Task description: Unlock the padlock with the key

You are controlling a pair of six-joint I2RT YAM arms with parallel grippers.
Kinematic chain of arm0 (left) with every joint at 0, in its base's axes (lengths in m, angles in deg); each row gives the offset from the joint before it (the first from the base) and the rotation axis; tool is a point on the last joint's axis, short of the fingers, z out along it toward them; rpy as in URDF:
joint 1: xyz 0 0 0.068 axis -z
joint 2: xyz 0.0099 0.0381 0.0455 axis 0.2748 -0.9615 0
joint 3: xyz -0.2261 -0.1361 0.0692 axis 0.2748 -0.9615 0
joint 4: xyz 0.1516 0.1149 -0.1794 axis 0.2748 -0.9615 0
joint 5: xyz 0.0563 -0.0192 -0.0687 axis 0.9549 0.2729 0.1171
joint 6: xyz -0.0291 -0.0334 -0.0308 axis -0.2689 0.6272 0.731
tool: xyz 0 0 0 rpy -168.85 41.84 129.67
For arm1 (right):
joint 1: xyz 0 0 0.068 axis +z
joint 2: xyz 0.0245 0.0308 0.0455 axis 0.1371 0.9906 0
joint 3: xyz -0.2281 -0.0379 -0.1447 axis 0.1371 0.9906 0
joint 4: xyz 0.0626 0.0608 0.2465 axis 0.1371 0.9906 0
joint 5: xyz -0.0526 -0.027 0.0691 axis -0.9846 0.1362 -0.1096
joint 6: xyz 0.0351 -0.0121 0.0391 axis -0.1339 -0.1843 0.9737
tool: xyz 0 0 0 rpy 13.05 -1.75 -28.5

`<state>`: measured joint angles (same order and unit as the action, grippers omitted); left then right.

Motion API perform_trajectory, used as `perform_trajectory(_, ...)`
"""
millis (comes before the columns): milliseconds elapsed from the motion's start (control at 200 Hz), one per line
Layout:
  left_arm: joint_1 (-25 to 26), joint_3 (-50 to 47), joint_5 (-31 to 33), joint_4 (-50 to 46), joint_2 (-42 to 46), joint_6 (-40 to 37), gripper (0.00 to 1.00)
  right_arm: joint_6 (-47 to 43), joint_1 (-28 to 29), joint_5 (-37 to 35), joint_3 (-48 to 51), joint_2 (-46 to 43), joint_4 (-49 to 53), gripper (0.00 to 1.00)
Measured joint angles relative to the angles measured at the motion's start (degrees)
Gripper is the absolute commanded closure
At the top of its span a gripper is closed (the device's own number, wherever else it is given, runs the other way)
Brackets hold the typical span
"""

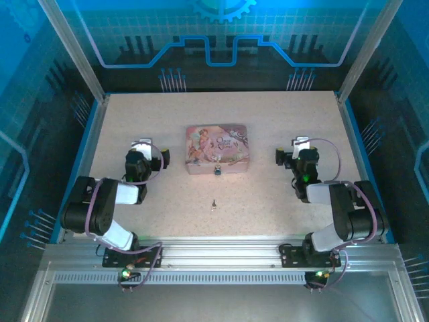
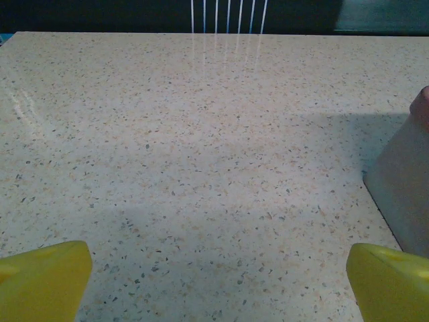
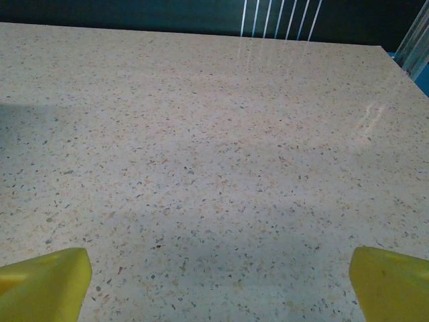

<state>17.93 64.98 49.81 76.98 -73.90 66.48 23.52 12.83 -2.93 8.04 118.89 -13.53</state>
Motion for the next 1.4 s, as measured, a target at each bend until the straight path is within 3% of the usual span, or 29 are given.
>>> perform_trajectory(1401,-0.35,0.0,-0.87,-0.15,0.0,0.04,0.01,0.0,0.0,0.0,0.0,0.0,0.0,0.0)
